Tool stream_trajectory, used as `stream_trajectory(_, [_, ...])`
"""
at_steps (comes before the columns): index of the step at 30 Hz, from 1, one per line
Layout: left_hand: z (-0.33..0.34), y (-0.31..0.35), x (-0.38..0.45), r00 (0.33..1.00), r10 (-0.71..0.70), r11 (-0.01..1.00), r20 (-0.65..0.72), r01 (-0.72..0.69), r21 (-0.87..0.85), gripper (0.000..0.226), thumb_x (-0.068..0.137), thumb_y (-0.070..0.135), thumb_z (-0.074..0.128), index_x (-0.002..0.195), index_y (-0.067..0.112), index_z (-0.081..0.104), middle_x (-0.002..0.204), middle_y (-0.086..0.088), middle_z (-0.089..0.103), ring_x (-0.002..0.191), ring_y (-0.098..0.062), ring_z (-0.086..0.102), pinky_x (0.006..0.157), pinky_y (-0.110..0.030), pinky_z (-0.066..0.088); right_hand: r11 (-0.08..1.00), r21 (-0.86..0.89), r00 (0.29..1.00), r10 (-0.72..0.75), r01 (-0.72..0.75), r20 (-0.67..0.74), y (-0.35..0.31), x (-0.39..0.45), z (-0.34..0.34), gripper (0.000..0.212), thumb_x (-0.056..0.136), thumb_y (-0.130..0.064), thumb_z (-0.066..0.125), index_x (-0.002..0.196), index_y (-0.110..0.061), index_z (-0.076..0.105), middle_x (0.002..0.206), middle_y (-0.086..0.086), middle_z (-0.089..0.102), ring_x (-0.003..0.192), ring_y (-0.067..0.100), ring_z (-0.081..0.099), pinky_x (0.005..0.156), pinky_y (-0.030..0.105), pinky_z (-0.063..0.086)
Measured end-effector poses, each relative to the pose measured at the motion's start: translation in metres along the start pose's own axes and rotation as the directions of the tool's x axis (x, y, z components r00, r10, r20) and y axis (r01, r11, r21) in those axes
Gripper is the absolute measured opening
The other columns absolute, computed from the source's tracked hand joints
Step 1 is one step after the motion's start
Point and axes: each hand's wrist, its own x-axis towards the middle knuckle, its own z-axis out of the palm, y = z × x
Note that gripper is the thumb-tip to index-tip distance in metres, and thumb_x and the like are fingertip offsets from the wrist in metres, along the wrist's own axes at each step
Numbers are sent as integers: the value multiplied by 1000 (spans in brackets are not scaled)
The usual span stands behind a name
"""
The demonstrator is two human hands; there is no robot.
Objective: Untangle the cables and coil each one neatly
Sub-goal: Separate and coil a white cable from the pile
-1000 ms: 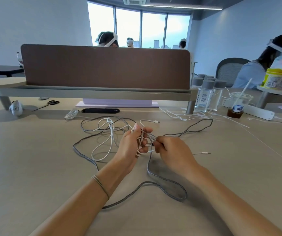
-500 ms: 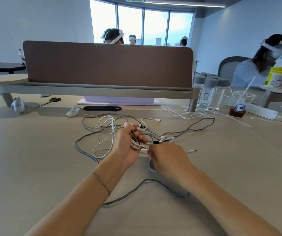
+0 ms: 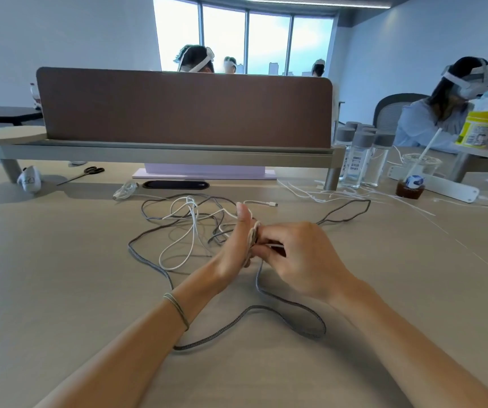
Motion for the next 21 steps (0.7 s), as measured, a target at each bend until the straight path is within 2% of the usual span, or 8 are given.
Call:
stream_trajectory(4, [5,-2,-4,973,-113,993,202,117,-5,86,83,79,-11,72,14,43,63,8,44,58,-10,28,56,-32,20,997,41,991,67,-62,-120,11,3,-7,18,83,-35,79,78,-23,66,72,-10,66,66,13,62,62,40,52])
stream_trajectory(6, [3,-4,-4,943,-145,987,298,158,-20,81,80,86,10,86,14,47,71,4,46,59,-10,29,54,-28,23,983,148,984,125,-105,-130,14,4,-9,15,83,-31,79,78,-23,68,73,-11,67,69,10,64,65,37,55])
stream_trajectory(7, [2,-5,-4,932,-135,988,336,151,-22,68,84,80,29,87,15,45,71,4,44,59,-10,29,53,-26,24,974,192,980,150,-123,-132,15,5,-10,12,84,-28,79,78,-22,70,74,-11,68,70,10,65,66,35,55])
stream_trajectory(9, [4,-7,-5,920,-105,991,377,130,-43,33,91,42,57,84,15,40,69,3,38,59,-10,29,53,-23,26,967,211,974,178,-145,-143,19,5,-10,9,84,-19,79,78,-20,73,74,-12,70,73,9,67,68,32,55])
stream_trajectory(10, [4,-8,-5,925,-112,984,364,154,-90,21,91,25,58,84,15,41,68,2,38,58,-11,30,53,-23,28,967,206,972,185,-153,-145,21,5,-9,9,85,-15,79,79,-19,73,74,-12,70,73,9,67,69,31,55])
stream_trajectory(12, [4,-9,-4,934,-142,948,328,223,-227,9,91,13,53,99,10,48,71,-4,44,58,-12,33,54,-25,30,965,202,968,200,-168,-150,26,5,-8,10,86,-12,77,80,-19,73,72,-11,70,70,10,68,68,34,56])
stream_trajectory(15, [1,-9,-3,950,-124,912,288,224,-345,29,102,13,45,130,18,52,79,-11,54,60,-15,38,58,-28,34,983,110,964,166,-146,-207,29,3,-5,8,87,-20,78,82,-20,72,73,-11,69,68,11,64,65,38,53])
stream_trajectory(21, [3,-5,-3,960,-73,835,269,207,-510,37,101,-3,38,118,17,65,89,-4,59,70,-18,50,57,-27,36,995,-42,962,81,-95,-261,24,1,1,9,89,-28,75,87,-20,71,78,-10,70,68,11,63,61,37,53])
